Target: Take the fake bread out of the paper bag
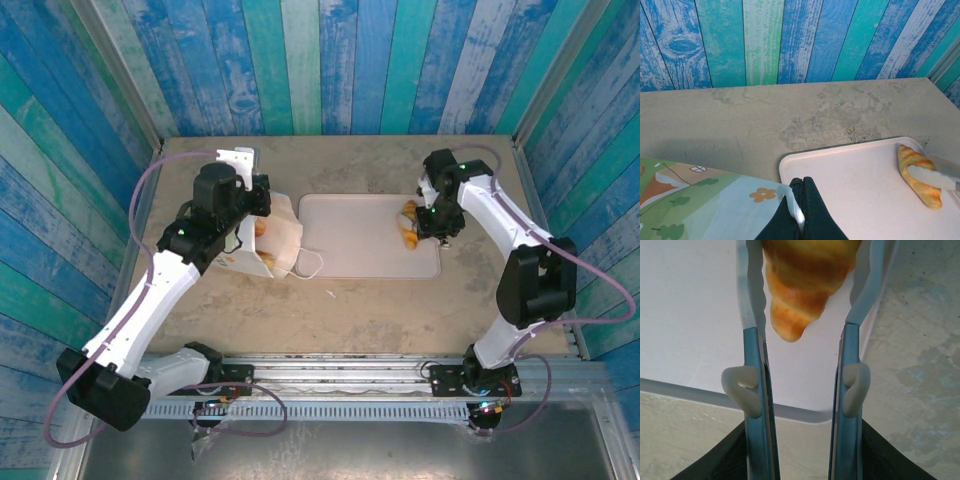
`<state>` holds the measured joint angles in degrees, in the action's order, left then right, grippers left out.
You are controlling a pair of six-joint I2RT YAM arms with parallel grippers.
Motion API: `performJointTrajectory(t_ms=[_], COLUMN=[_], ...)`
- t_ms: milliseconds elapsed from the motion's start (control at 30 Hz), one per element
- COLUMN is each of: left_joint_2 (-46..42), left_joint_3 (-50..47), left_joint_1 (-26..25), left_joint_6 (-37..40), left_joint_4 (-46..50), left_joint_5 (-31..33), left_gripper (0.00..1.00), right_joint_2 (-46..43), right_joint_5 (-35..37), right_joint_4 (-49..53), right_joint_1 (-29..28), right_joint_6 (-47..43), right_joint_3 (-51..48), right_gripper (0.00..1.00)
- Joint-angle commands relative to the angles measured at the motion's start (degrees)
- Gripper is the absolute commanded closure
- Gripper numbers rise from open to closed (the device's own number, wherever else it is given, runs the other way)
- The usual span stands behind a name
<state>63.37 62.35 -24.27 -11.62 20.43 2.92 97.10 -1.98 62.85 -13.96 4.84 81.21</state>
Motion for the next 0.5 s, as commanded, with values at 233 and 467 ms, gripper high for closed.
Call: performJointTrajectory(t_ms=[233,467], left_joint_2=[0.9,0.9], left_joint_3=[1.0,1.4], left_joint_1=[-0.2,-0.2], left_joint_6=[-0.4,-0.7], left_joint_4=[-2.0,-1.9], left_joint_5=[0.6,0.7], left_gripper=[1.0,1.0], right_joint_2=[4.4,5.4], right_joint_5=[2.4,3.4], right_joint_4=[2.8,3.0], right_joint_1=[2.1,2.4], right_joint_6=[-4.6,-4.6], right_joint_3=[4.7,6.5], right_gripper=[0.49,0.49])
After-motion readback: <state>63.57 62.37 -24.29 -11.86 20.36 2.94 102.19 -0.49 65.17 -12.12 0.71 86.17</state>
